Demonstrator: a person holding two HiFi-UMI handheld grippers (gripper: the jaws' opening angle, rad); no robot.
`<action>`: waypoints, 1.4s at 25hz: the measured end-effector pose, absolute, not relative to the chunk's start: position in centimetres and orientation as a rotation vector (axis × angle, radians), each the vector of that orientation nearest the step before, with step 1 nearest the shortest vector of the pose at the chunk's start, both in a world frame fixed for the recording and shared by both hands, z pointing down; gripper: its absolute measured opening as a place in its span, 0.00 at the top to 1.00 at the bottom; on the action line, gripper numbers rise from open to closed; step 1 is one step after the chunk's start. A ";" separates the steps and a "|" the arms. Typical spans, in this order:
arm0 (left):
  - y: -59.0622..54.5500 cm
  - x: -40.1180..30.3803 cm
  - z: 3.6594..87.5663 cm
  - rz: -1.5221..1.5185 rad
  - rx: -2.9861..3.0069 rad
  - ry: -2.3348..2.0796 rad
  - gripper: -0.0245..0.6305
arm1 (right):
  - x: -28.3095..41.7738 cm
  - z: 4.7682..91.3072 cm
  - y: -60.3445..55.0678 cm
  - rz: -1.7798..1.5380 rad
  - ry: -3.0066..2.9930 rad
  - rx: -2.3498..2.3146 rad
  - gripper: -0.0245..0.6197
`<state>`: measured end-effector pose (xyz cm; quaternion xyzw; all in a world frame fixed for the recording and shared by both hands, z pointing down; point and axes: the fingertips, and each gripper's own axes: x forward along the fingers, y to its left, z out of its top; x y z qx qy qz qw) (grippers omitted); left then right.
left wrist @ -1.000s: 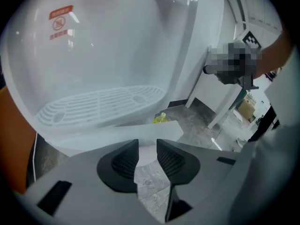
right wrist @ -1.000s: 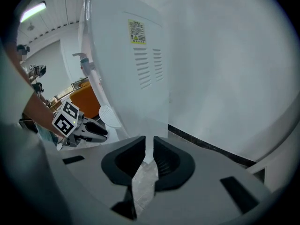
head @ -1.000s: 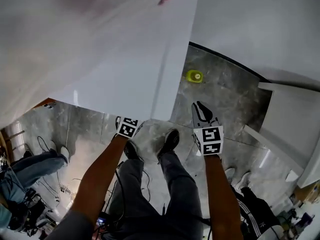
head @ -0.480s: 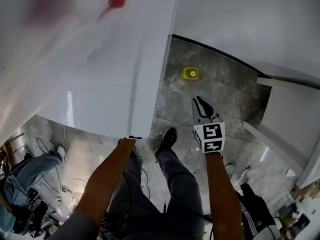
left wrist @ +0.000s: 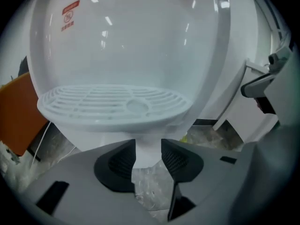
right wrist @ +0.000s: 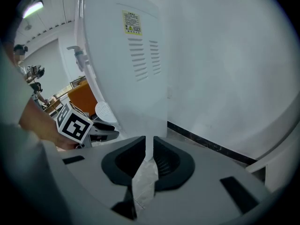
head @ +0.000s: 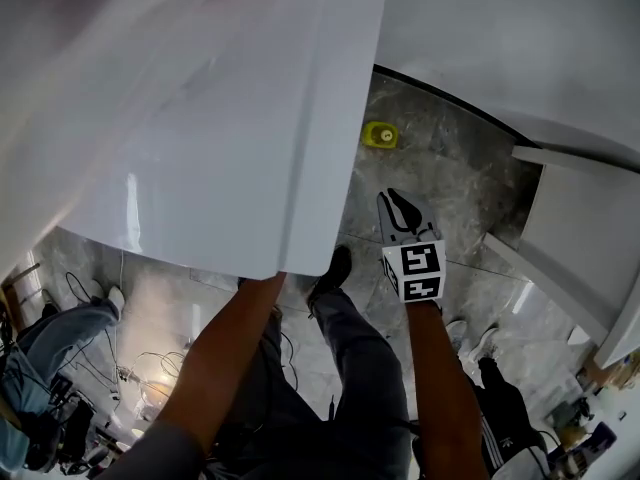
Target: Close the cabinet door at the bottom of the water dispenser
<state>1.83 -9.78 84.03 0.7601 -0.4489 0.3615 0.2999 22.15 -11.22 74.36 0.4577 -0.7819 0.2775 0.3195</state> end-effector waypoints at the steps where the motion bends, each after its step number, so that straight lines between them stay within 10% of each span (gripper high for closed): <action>1: -9.8 1.8 84.2 0.953 2.003 -1.205 0.71 | 22.0 74.2 -11.2 0.734 -2.054 1.204 0.85; 10: -8.3 1.5 79.0 0.905 2.084 -1.177 0.91 | 19.0 68.9 -10.8 0.712 -2.087 1.195 0.86; 35: -7.9 -11.7 23.1 0.183 2.672 -1.357 0.92 | 6.0 27.0 -0.5 0.234 -2.443 1.260 0.92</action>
